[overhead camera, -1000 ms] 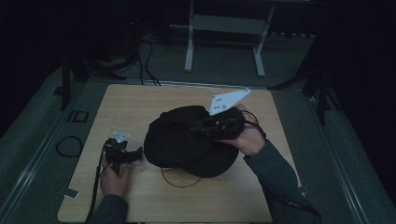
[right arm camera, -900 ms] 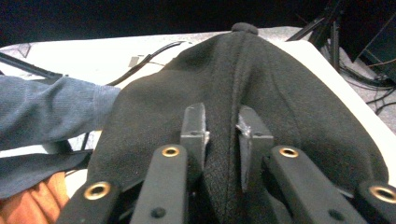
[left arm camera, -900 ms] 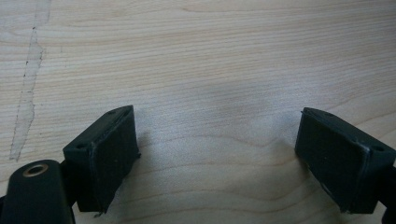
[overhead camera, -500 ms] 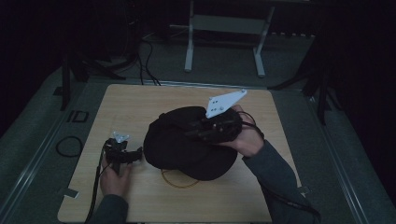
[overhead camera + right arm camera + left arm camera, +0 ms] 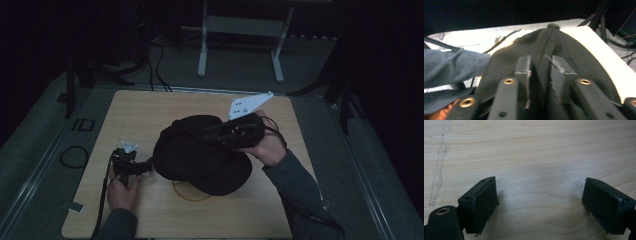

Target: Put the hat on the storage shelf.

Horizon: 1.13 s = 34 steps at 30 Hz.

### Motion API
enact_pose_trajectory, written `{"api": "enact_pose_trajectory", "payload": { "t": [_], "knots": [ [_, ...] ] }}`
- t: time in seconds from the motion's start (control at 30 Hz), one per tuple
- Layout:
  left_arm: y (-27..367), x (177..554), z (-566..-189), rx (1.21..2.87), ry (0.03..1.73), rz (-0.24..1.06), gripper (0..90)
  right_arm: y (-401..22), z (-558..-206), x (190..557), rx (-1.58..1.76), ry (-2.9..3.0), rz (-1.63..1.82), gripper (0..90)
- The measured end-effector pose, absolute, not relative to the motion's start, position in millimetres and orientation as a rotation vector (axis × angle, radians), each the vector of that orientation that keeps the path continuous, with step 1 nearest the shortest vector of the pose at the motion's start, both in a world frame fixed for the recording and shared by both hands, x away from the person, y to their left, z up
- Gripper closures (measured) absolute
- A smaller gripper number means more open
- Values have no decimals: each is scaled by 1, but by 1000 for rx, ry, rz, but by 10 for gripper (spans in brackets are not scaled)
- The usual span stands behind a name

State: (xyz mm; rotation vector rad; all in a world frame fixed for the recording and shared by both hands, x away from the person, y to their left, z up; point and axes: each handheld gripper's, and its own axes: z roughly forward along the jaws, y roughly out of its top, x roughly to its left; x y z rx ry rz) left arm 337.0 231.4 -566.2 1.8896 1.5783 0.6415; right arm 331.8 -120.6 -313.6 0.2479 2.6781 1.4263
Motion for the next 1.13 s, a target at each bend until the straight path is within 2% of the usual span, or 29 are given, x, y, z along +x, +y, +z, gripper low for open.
{"api": "enact_pose_trajectory", "payload": {
  "t": [0.03,0.17,0.33,0.47,0.53,0.67,0.7,0.8,1.13],
  "knots": [
    [231,337,-566,1890,1578,642,126,-118,-315,331,240,2688,1413,786],
    [231,337,-566,1891,1578,642,126,-112,-314,326,203,2696,1405,854],
    [231,337,-566,1890,1578,641,126,-114,-309,323,164,2695,1513,853],
    [231,337,-566,1890,1578,641,126,-110,-316,326,194,2719,1372,825],
    [231,337,-566,1890,1578,641,126,-110,-316,325,193,2718,1354,755],
    [231,337,-566,1890,1578,641,126,-114,-315,328,234,2732,1306,512],
    [231,337,-566,1890,1578,641,126,-114,-315,328,234,2732,1306,512],
    [231,337,-566,1890,1578,641,126,-120,-315,331,274,2716,1290,407],
    [231,337,-566,1890,1579,641,126,-148,-318,341,385,2693,1190,399]
  ]
}}
